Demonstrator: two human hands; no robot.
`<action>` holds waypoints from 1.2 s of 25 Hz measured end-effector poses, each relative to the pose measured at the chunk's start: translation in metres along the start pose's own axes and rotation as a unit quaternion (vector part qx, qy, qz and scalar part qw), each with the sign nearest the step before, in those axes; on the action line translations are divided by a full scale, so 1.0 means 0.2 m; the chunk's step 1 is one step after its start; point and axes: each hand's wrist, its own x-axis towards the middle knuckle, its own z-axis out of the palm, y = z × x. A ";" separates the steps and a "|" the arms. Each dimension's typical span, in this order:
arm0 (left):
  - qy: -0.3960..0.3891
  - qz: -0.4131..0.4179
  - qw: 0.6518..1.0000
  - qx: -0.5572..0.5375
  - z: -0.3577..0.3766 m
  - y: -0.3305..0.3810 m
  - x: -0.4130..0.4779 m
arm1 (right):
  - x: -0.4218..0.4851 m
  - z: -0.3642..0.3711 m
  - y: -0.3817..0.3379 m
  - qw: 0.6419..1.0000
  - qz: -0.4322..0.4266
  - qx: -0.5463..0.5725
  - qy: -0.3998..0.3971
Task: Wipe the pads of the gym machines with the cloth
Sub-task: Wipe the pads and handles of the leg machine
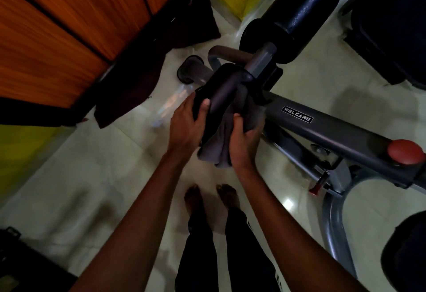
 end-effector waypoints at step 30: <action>-0.060 0.015 0.993 0.102 0.00 0.02 0.08 | 0.17 -0.04 0.00 0.971 0.207 0.117 0.037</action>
